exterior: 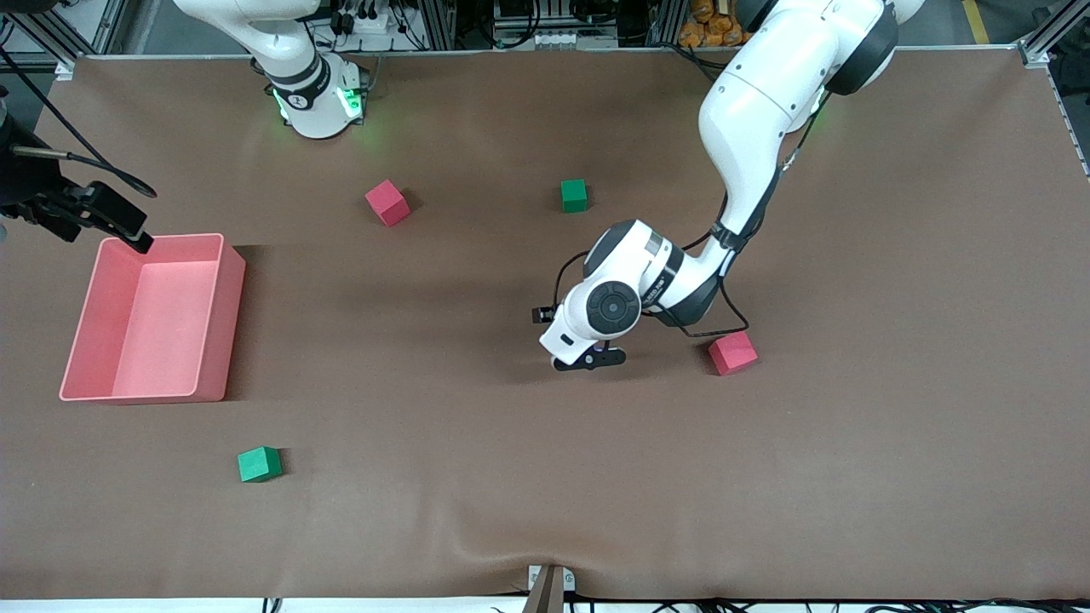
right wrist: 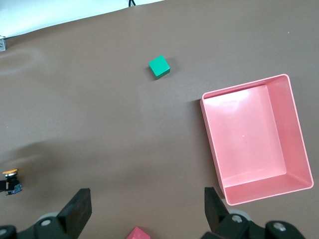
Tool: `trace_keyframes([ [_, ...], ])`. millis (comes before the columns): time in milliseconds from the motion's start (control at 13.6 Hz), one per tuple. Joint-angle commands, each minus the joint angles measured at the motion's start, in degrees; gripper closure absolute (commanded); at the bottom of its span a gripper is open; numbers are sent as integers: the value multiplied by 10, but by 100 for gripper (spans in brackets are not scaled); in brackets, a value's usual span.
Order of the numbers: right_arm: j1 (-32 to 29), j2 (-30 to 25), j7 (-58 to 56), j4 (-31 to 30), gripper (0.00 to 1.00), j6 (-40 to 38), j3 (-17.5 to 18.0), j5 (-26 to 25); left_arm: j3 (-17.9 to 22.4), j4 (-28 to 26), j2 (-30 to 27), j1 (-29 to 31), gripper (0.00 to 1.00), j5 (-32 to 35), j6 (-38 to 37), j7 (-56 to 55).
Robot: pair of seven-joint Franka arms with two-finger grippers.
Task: Place and upright button with both arms
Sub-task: 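Withdraw the right gripper while the left gripper grasps the button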
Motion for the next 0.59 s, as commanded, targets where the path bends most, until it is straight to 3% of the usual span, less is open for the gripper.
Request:
trace_keyframes([
  [0, -10, 11, -2, 20, 0, -10, 8, -6, 2, 24, 17, -5, 10, -12, 1, 8],
  [295, -11, 11, -35, 20, 0, -11, 9, -7, 2, 25, 25, -4, 20, -13, 5, 13],
  [517, -10, 12, -34, 22, 0, -11, 9, -3, 2, 25, 26, -5, 22, -19, 6, 15],
])
